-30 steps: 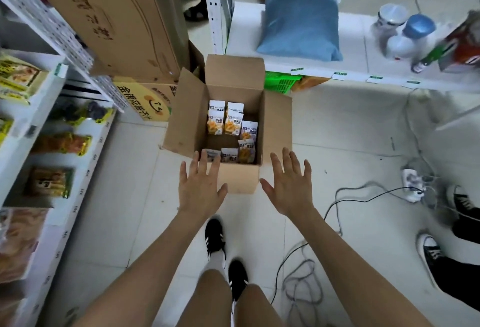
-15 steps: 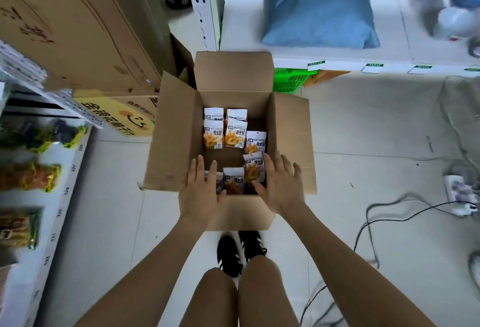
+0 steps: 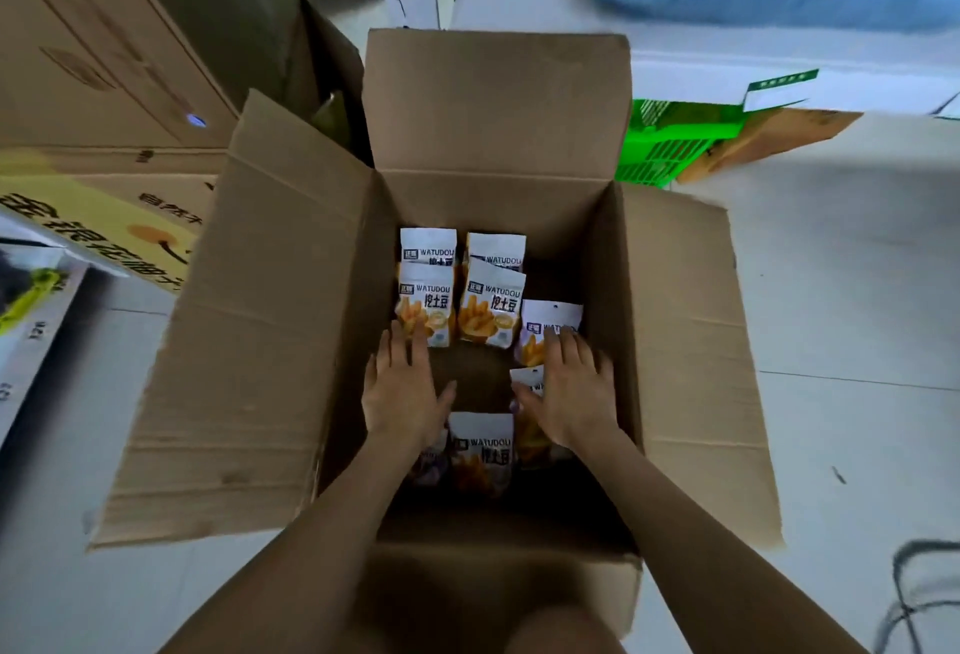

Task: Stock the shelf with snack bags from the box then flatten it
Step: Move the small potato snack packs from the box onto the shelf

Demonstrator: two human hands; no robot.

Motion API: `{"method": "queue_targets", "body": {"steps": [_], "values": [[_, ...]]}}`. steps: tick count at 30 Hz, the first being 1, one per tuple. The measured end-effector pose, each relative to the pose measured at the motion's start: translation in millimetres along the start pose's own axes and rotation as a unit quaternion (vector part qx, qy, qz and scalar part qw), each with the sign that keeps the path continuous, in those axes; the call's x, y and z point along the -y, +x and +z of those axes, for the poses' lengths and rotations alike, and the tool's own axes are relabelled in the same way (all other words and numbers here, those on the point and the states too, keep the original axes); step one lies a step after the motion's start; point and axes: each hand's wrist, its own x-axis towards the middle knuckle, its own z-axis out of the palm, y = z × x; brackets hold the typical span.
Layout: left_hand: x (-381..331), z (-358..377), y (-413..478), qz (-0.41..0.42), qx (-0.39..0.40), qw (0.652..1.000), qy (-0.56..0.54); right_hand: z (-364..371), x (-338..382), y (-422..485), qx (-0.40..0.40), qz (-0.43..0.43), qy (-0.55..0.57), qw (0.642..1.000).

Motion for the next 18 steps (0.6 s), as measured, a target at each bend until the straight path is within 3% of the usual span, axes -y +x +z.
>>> {"method": "queue_targets", "body": {"steps": [10, 15, 18], "values": [[15, 83, 117, -0.091, -0.032, 0.979, -0.18, 67, -5, 125, -0.031, 0.015, 0.025, 0.999], [18, 114, 150, -0.116, -0.058, 0.953, -0.274, 86, -2, 168, -0.059, 0.061, 0.135, 0.987], [18, 128, 163, -0.124, -0.075, 0.938, -0.314, 97, -6, 189, -0.004, 0.067, 0.166, 0.984]]}}
